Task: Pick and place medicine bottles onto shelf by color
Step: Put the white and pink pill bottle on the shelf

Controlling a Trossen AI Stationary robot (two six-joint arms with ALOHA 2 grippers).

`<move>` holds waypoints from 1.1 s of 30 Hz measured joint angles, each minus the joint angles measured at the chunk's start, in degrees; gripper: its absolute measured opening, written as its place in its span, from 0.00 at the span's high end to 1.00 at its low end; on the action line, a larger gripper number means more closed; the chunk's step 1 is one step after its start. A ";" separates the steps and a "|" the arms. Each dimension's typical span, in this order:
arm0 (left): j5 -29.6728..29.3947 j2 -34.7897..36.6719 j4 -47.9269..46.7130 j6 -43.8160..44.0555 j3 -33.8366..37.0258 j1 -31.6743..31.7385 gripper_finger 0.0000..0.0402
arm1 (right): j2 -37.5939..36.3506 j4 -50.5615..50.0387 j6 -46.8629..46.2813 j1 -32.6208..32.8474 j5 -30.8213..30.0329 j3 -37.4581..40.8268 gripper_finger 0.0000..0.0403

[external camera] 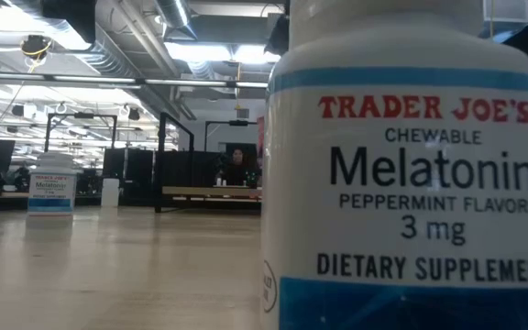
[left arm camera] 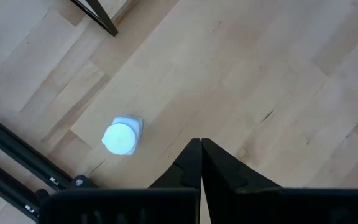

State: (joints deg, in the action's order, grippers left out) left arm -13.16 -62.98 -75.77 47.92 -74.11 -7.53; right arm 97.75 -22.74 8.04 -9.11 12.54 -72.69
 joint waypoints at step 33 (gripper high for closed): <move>-2.70 0.00 2.54 -0.44 0.00 0.00 1.00 | 1.75 5.46 -0.23 -20.25 -14.14 0.02 0.56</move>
State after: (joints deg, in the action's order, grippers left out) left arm -15.86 -62.98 -73.23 47.48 -74.11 -7.53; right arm 99.50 -17.28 7.82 -29.37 -1.60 -72.66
